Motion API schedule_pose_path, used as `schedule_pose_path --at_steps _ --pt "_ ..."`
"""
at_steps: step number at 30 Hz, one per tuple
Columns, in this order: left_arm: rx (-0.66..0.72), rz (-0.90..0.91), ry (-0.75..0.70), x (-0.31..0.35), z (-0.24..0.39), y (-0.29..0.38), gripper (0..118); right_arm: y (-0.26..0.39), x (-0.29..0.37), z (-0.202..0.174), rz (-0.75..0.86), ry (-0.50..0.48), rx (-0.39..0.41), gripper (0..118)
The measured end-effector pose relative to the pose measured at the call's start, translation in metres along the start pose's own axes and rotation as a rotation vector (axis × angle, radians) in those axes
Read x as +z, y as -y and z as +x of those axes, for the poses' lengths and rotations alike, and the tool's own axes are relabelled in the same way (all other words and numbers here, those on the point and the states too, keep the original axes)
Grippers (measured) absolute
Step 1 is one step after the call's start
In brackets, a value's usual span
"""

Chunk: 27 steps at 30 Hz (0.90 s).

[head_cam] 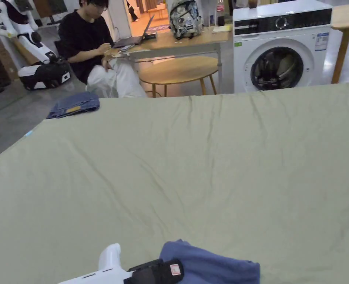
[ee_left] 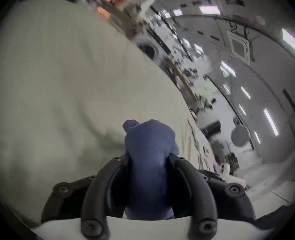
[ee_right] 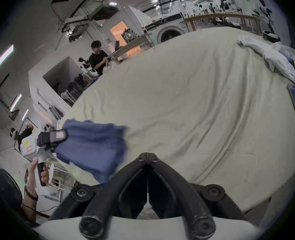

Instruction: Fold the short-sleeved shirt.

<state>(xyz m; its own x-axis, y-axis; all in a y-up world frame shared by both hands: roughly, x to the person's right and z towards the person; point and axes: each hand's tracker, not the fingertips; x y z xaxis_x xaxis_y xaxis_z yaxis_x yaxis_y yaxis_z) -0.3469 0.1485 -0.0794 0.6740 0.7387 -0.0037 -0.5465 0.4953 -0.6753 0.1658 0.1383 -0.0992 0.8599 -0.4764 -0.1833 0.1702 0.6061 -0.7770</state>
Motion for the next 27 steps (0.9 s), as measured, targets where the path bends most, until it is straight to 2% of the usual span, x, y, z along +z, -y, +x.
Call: schedule_pose_path --at_steps 3,6,8,11,13,14,15,16,17,18,21,26,27 --pt "0.011 0.127 -0.183 0.082 -0.052 -0.046 34 -0.001 -0.006 0.002 -0.006 -0.034 -0.034 0" --pt "0.007 0.184 -0.436 0.132 -0.078 -0.076 34 0.001 -0.015 0.001 -0.025 -0.045 -0.04 0" --pt "0.063 0.225 -0.427 0.151 -0.097 -0.091 34 0.003 -0.018 -0.001 -0.033 -0.042 -0.033 0" --pt "0.067 0.273 -0.427 0.151 -0.111 -0.107 34 0.001 -0.02 -0.002 -0.043 -0.058 -0.044 0" --pt "0.071 0.232 -0.531 0.147 -0.125 -0.119 44 -0.001 -0.019 -0.004 -0.038 -0.059 -0.036 0" --pt "0.041 0.235 -0.586 0.147 -0.126 -0.122 48 -0.004 -0.016 -0.004 -0.032 -0.056 -0.022 0" --pt "-0.043 0.267 -0.666 0.15 -0.118 -0.126 48 -0.006 -0.013 -0.005 -0.023 -0.049 -0.004 0" --pt "-0.114 0.287 -0.726 0.156 -0.108 -0.13 56 -0.009 -0.009 -0.004 -0.006 -0.041 0.016 0" --pt "-0.204 0.326 -0.765 0.163 -0.089 -0.133 56 -0.013 -0.005 -0.004 0.014 -0.032 0.031 0" --pt "-0.234 0.378 -0.771 0.171 -0.074 -0.137 56 -0.018 0.0 -0.004 0.039 -0.027 0.039 0" --pt "-0.285 0.472 -0.681 0.201 -0.033 -0.142 56 -0.035 0.011 -0.005 0.145 -0.121 0.068 0" --pt "-0.467 0.607 -0.532 0.195 0.062 -0.11 56 -0.071 0.036 -0.031 0.323 -0.019 0.256 0" --pt "-0.513 0.642 -0.42 0.192 0.076 -0.101 56 -0.078 0.043 -0.037 0.351 -0.005 0.285 0"
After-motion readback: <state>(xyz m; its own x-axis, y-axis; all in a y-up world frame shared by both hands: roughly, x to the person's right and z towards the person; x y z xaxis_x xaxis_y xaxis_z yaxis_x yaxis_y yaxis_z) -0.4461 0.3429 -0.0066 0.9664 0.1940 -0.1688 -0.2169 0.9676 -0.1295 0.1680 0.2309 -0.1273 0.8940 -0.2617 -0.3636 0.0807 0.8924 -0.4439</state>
